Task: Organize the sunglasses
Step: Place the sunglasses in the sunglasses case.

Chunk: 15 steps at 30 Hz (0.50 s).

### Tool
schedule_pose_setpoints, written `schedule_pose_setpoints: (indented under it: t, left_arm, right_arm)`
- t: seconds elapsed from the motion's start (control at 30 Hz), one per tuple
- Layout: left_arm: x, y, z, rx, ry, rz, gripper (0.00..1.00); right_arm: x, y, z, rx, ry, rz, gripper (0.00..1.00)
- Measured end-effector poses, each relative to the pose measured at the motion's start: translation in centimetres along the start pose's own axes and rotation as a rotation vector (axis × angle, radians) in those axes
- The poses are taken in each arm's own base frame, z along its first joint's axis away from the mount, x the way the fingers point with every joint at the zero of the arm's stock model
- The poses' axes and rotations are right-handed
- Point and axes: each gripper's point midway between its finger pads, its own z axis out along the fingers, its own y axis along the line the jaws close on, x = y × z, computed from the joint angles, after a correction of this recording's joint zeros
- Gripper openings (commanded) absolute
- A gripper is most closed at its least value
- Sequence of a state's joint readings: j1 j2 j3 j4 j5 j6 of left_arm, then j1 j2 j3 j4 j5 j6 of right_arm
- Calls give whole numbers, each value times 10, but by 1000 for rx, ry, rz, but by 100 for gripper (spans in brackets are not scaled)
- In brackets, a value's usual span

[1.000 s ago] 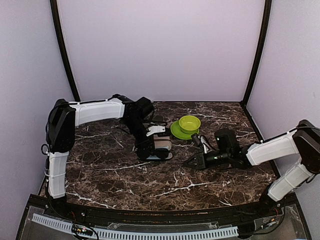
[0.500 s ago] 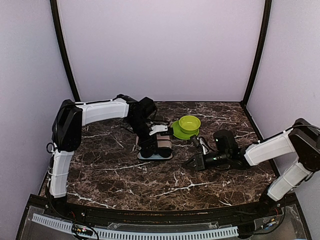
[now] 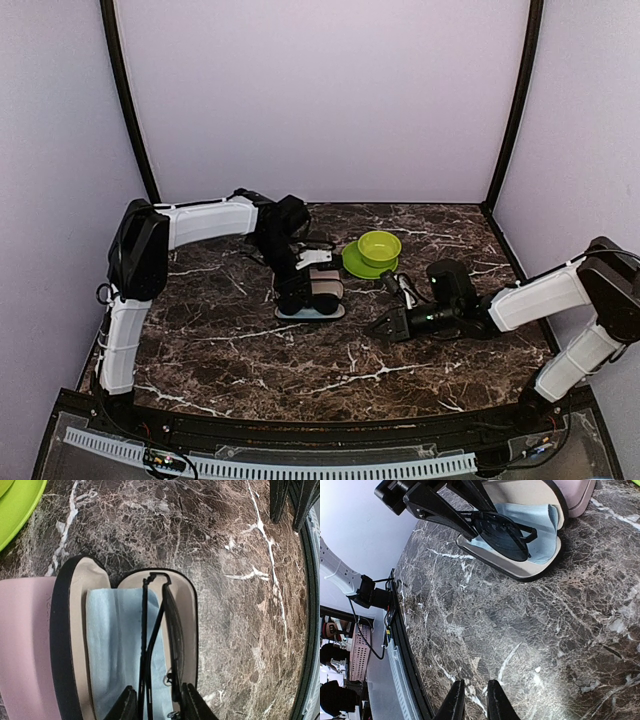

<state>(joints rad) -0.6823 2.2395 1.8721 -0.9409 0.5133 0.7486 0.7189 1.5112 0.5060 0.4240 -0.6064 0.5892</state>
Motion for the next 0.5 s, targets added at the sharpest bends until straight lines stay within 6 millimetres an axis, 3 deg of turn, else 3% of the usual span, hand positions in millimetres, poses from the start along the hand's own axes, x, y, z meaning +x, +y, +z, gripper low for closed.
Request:
schedule_pose_setpoints:
  t: [0.5]
  left_arm:
    - [1, -7, 2, 41, 0, -16, 33]
  right_arm:
    - [5, -5, 2, 4, 11, 9, 17]
